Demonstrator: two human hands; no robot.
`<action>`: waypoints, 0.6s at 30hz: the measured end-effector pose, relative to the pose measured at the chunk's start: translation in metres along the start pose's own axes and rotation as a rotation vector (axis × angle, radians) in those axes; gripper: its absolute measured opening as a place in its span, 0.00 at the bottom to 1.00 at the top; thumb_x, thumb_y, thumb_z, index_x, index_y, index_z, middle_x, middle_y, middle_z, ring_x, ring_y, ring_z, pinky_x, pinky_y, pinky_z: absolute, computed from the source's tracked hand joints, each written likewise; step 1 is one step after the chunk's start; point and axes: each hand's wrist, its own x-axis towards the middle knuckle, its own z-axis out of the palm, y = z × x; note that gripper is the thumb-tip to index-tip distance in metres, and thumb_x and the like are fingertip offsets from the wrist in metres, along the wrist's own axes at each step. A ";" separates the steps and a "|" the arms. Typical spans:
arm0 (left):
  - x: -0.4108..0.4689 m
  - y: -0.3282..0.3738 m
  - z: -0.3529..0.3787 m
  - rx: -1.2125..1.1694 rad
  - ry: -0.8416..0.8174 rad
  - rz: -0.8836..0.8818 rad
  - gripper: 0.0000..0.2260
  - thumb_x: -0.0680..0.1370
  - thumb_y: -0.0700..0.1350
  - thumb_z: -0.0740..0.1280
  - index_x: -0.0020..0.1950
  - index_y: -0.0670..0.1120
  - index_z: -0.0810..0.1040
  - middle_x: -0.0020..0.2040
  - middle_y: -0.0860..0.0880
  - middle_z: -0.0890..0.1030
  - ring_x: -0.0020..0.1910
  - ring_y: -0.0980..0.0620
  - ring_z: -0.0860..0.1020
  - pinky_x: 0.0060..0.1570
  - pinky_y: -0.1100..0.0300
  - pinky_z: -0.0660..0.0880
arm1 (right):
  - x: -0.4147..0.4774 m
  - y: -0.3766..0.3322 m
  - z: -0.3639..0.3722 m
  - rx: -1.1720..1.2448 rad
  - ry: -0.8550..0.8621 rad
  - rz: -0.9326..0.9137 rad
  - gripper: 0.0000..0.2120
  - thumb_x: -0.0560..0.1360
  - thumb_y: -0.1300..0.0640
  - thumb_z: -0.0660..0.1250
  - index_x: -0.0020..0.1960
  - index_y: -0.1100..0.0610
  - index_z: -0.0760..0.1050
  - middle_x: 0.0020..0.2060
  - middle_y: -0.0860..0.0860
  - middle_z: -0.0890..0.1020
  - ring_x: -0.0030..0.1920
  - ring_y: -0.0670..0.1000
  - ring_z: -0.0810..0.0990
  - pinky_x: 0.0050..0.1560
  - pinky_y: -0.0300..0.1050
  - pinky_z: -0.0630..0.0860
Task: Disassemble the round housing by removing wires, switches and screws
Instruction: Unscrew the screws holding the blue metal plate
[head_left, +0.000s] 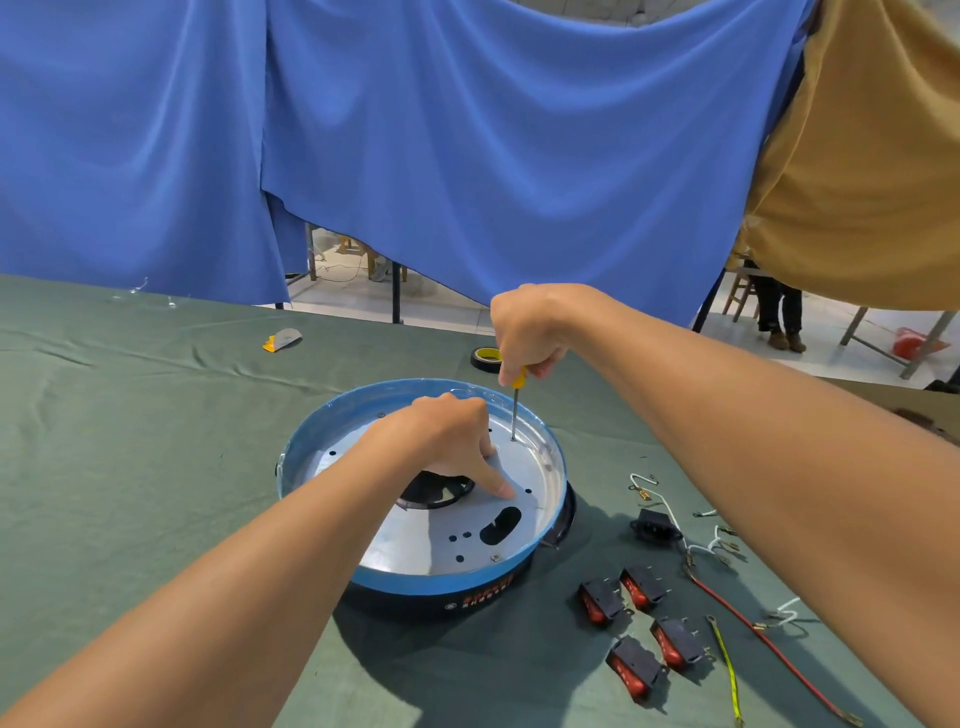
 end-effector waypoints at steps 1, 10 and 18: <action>0.000 0.000 0.000 0.001 0.004 0.001 0.31 0.66 0.70 0.71 0.61 0.51 0.82 0.46 0.50 0.82 0.38 0.52 0.74 0.41 0.56 0.73 | 0.000 -0.002 -0.001 -0.013 -0.002 -0.010 0.09 0.70 0.56 0.74 0.35 0.57 0.78 0.20 0.47 0.79 0.26 0.47 0.80 0.28 0.38 0.73; 0.003 -0.002 0.000 0.005 0.012 -0.005 0.29 0.66 0.70 0.72 0.59 0.52 0.83 0.44 0.50 0.82 0.35 0.54 0.72 0.36 0.60 0.70 | -0.009 -0.002 0.005 0.052 -0.041 -0.026 0.10 0.74 0.54 0.71 0.41 0.60 0.78 0.31 0.52 0.80 0.27 0.50 0.78 0.29 0.39 0.76; -0.001 0.002 -0.001 0.002 0.013 0.012 0.30 0.69 0.68 0.71 0.64 0.51 0.80 0.43 0.51 0.80 0.35 0.53 0.72 0.33 0.63 0.66 | -0.012 -0.006 -0.002 -0.089 -0.124 0.055 0.14 0.77 0.58 0.63 0.34 0.58 0.77 0.22 0.49 0.77 0.22 0.48 0.70 0.26 0.38 0.67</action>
